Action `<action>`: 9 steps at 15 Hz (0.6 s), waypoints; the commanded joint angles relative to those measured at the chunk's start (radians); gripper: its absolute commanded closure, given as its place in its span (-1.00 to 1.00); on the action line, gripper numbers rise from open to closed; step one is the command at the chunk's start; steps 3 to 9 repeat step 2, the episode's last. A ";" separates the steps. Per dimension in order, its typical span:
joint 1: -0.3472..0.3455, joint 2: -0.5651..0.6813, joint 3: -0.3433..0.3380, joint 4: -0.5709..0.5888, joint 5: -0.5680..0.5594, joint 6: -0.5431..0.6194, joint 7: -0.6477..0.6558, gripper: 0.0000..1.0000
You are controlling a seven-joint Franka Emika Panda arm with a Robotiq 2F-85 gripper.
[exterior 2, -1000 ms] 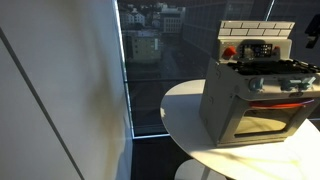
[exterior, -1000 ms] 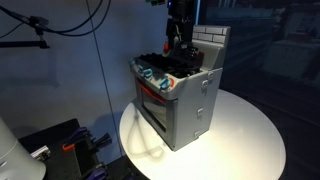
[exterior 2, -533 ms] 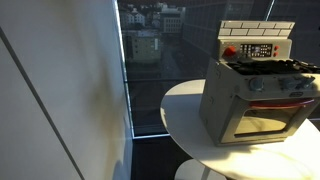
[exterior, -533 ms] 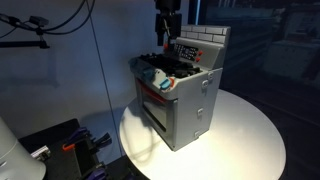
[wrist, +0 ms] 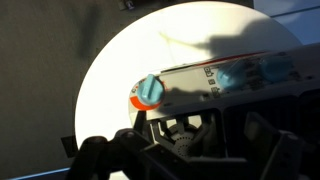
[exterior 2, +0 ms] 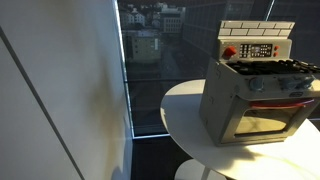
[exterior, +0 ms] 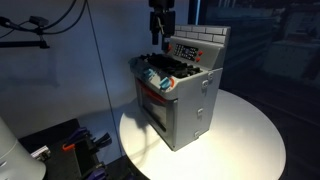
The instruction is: Press the top right orange button on the stove
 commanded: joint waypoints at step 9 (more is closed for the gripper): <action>-0.002 0.001 0.002 0.001 0.000 -0.002 -0.001 -1.00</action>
